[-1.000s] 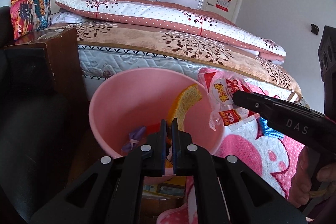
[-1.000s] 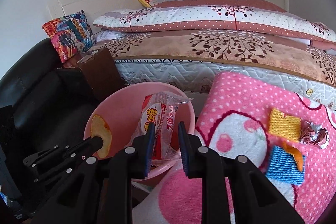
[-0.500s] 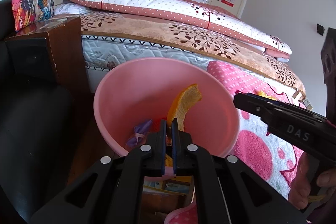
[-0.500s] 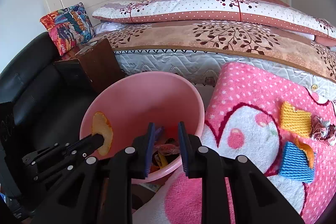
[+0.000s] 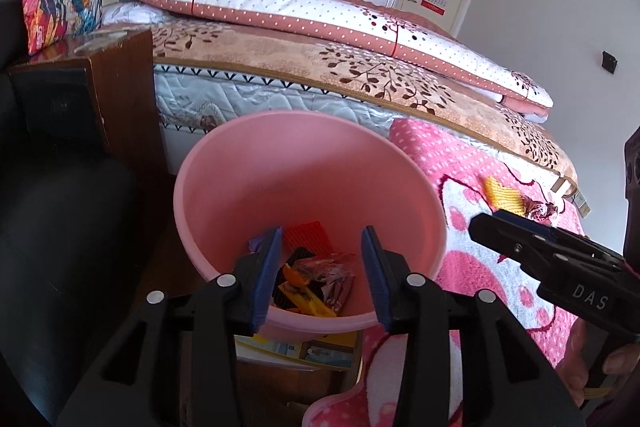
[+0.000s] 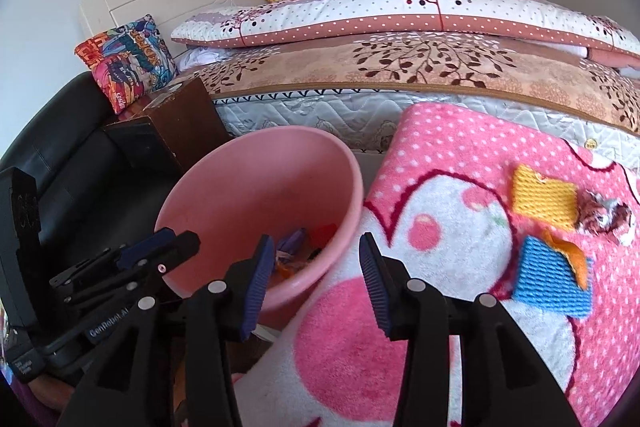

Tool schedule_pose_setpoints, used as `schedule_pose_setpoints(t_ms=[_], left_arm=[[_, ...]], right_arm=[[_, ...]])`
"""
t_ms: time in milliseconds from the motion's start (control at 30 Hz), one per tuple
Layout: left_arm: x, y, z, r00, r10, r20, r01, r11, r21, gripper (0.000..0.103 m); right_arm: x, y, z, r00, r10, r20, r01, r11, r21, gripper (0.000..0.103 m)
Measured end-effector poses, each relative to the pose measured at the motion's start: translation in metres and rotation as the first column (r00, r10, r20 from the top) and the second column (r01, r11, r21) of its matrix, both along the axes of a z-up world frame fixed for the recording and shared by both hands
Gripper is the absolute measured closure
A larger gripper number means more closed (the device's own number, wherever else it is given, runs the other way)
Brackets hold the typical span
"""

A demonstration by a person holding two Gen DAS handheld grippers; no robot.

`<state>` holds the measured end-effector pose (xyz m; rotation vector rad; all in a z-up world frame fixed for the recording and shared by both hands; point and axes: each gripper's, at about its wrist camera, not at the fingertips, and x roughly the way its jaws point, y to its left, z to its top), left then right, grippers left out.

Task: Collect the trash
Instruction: 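Move both open grippers from the bucket back over the blanket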

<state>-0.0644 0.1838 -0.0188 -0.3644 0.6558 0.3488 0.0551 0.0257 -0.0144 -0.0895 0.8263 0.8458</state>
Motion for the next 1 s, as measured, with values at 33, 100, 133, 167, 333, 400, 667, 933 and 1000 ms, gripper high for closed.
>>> schedule_pose_setpoints(t_ms=[33,100,133,167,333,400,667,933,1000], left_arm=[[0.0,-0.003,0.001,1.0,-0.002,0.0,0.002,1.0,0.01,0.061],[0.002,-0.009,0.004,1.0,-0.017,-0.003,0.017,1.0,0.021,0.061],[0.003,-0.011,0.005,1.0,-0.024,-0.004,0.024,0.999,0.021,0.061],[0.004,-0.014,0.006,0.999,-0.032,-0.003,0.032,0.999,0.022,0.061],[0.009,-0.036,0.016,0.996,-0.087,0.026,0.086,0.995,0.044,0.061],[0.014,-0.048,0.019,0.992,-0.124,0.034,0.121,0.991,0.057,0.061],[0.046,-0.099,0.023,0.964,-0.264,0.018,0.262,0.963,0.063,0.061],[0.081,-0.14,0.011,0.935,-0.351,-0.044,0.353,0.935,0.038,0.061],[0.091,-0.149,0.006,0.928,-0.368,-0.065,0.37,0.929,0.027,0.061]], right_arm=[[0.0,-0.006,0.0,1.0,-0.009,0.002,0.009,1.0,-0.002,0.059],[-0.001,-0.019,-0.001,0.999,-0.03,0.01,0.031,0.999,-0.013,0.059],[0.0,-0.026,-0.002,0.999,-0.043,0.011,0.043,0.999,-0.017,0.059],[0.0,-0.034,-0.003,0.998,-0.057,0.01,0.057,0.998,-0.02,0.059],[0.004,-0.085,-0.005,0.989,-0.147,0.017,0.148,0.989,-0.03,0.059],[0.009,-0.105,-0.007,0.982,-0.19,0.017,0.191,0.981,-0.035,0.059],[0.029,-0.185,-0.018,0.928,-0.372,-0.028,0.371,0.928,-0.04,0.059],[0.039,-0.227,-0.026,0.901,-0.433,-0.026,0.432,0.901,-0.051,0.059],[0.04,-0.234,-0.029,0.899,-0.438,-0.025,0.436,0.898,-0.051,0.059]])
